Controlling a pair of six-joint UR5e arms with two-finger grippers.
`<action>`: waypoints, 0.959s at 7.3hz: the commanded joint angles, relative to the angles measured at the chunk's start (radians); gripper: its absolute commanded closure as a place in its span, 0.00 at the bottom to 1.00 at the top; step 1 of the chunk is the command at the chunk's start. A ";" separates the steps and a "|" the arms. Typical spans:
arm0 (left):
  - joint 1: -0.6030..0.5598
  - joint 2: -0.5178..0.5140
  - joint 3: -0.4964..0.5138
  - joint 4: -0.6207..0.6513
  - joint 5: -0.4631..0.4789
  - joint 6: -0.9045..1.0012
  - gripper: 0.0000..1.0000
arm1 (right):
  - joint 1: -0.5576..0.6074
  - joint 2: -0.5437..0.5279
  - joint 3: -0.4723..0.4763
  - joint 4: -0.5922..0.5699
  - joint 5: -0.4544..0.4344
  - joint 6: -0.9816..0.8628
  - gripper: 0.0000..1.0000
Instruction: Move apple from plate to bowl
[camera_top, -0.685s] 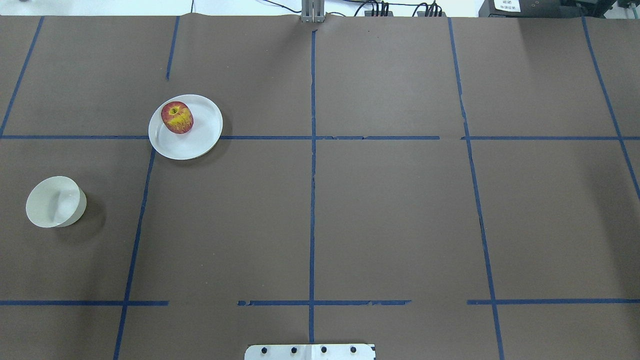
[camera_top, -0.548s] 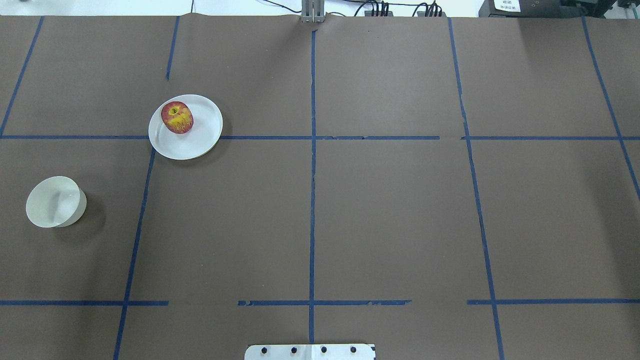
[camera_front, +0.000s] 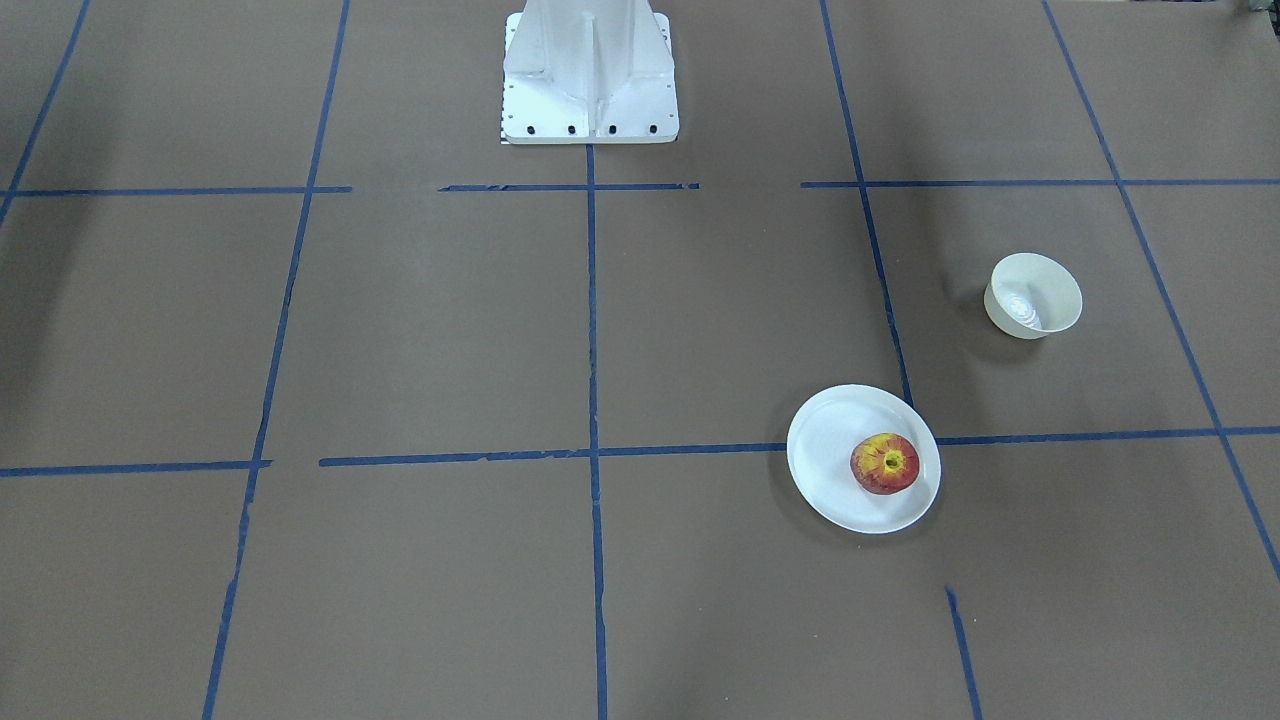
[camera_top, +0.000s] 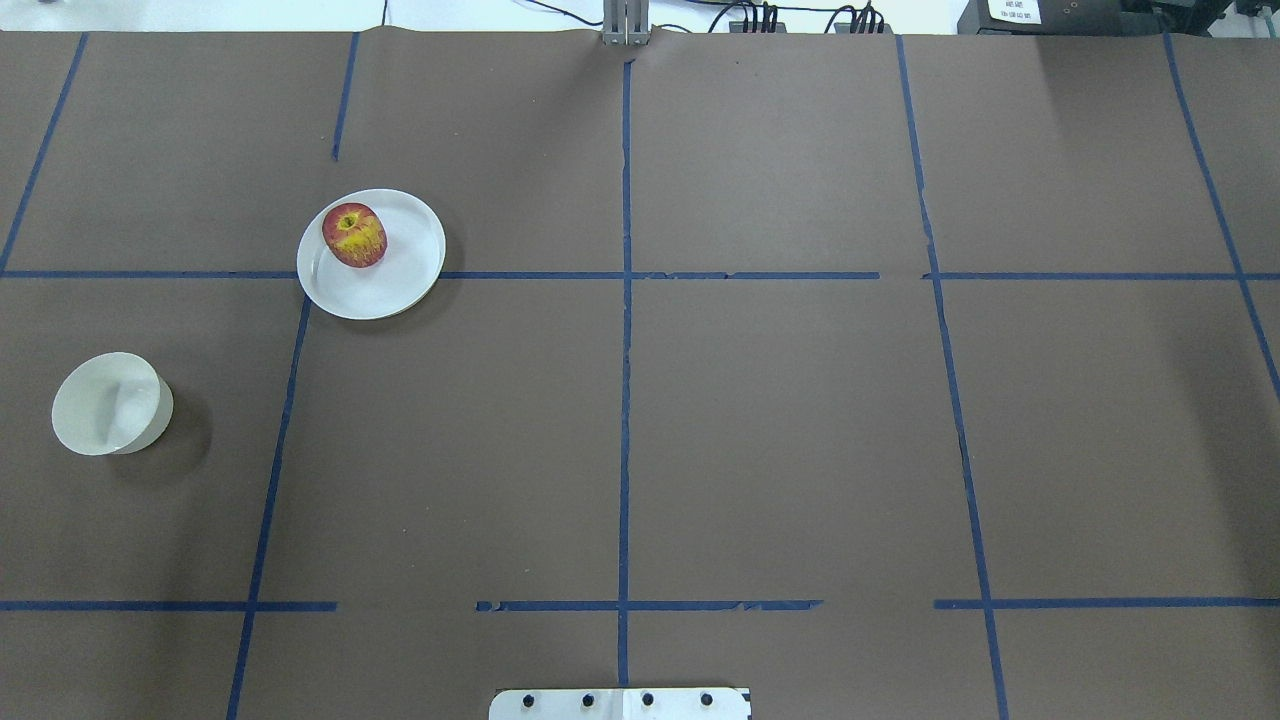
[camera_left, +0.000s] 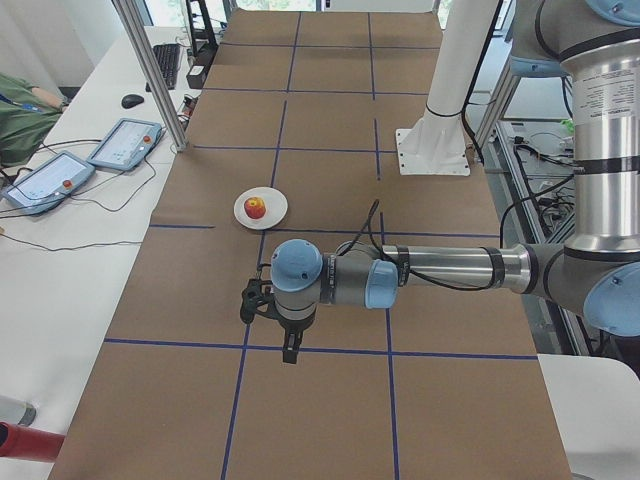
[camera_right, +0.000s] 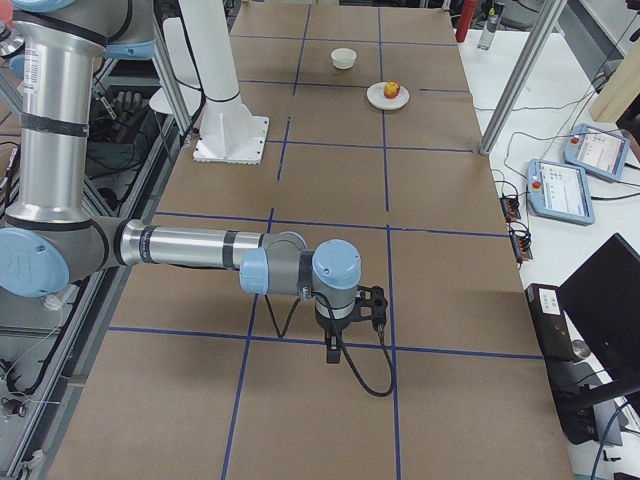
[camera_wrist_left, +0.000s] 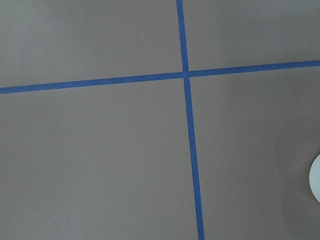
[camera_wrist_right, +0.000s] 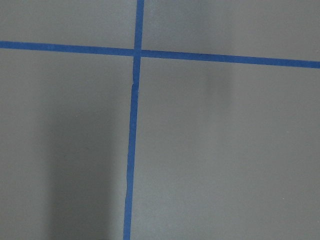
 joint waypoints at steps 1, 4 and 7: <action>0.013 0.000 0.001 -0.069 -0.001 -0.030 0.00 | 0.000 -0.001 0.000 0.000 0.000 0.000 0.00; 0.118 -0.228 0.021 -0.064 0.009 -0.202 0.00 | 0.000 0.001 0.000 0.000 0.000 0.000 0.00; 0.346 -0.411 0.056 -0.067 0.117 -0.502 0.00 | 0.000 -0.001 0.000 0.000 0.000 0.000 0.00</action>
